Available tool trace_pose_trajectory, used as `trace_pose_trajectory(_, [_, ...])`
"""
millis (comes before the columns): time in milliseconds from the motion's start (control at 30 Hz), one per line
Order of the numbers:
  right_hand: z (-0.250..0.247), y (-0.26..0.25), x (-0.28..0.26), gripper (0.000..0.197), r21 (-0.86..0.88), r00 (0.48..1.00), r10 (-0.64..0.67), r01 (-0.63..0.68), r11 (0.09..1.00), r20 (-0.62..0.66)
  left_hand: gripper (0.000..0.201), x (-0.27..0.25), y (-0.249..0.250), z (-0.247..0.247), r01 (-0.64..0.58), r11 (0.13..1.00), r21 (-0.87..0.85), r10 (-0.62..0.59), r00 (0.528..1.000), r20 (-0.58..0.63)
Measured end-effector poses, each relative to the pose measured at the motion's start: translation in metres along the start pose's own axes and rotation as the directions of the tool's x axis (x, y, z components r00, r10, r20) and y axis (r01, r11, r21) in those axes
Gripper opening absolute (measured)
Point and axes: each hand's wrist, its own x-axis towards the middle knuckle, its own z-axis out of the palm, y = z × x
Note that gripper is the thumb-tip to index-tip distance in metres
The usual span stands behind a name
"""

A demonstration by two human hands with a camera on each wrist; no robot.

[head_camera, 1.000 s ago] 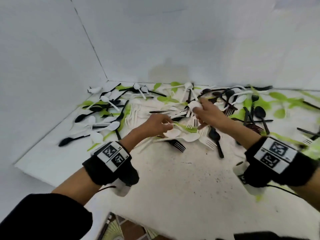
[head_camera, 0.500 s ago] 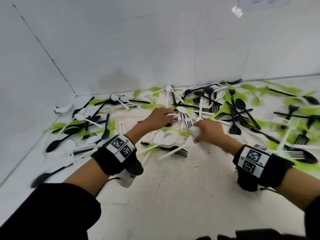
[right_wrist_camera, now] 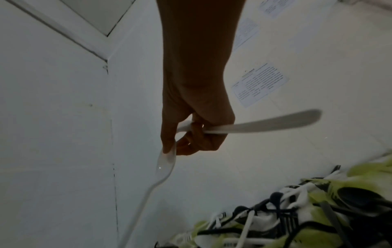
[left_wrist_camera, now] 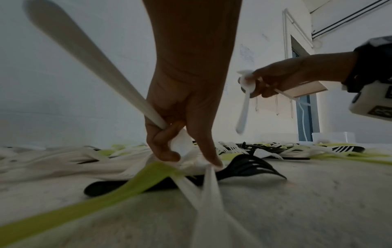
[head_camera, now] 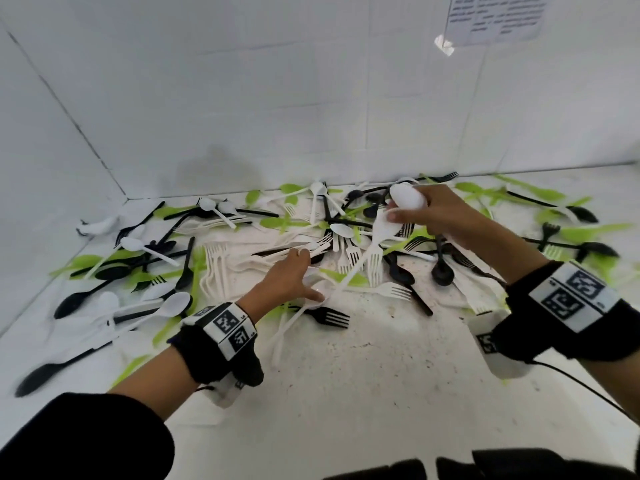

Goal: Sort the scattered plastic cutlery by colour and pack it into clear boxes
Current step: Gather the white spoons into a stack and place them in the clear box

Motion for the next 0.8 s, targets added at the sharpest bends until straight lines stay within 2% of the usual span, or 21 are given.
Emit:
trace_pose_trajectory(233, [-0.01,-0.008,0.013,0.005,0.271,0.998,0.05,-0.04,0.962,-0.03,0.072,-0.002,0.005,0.01,-0.016,0.996,-0.089,0.016,1.0,-0.003])
trace_pose_trajectory(333, [-0.008,-0.008,0.022,0.006,0.373,0.997,0.038,-0.01,0.928,-0.067,0.068,0.003,0.004,0.008,-0.034,0.977,-0.21,0.037,0.999,0.01])
trace_pose_trajectory(400, [-0.006,-0.008,0.031,0.007,0.415,0.993,0.055,-0.008,0.91,-0.101,0.06,0.007,0.002,0.004,-0.035,0.954,-0.296,0.032,0.999,-0.013])
trace_pose_trajectory(467, [0.0,-0.007,0.039,0.008,0.425,0.988,0.084,-0.019,0.905,-0.133,0.044,0.007,0.002,-0.005,-0.055,0.93,-0.363,0.034,0.997,-0.063])
trace_pose_trajectory(533, [0.009,-0.004,0.047,0.007,0.449,0.987,0.111,-0.046,0.892,-0.118,0.025,0.006,0.003,-0.017,-0.088,0.856,-0.509,0.044,0.994,-0.097])
trace_pose_trajectory(633, [0.029,0.004,0.06,0.019,0.483,0.989,0.15,-0.129,0.866,-0.004,0.019,0.001,0.0,-0.037,-0.084,0.767,-0.637,0.016,0.994,-0.112])
trace_pose_trajectory(733, [0.055,0.016,0.07,0.02,0.311,0.996,0.079,-0.09,0.946,0.049,0.021,-0.007,0.001,-0.056,-0.071,0.62,-0.781,0.005,0.996,-0.086])
trace_pose_trajectory(767, [0.063,0.02,0.072,0.015,0.252,0.996,0.041,-0.06,0.966,0.077,0.02,-0.009,0.003,-0.063,-0.068,0.593,-0.803,0.0,0.996,-0.084])
trace_pose_trajectory(800, [0.071,0.022,0.074,0.011,0.231,0.992,0.016,-0.045,0.972,0.125,0.021,-0.011,0.005,-0.068,-0.07,0.604,-0.794,-0.012,0.995,-0.097])
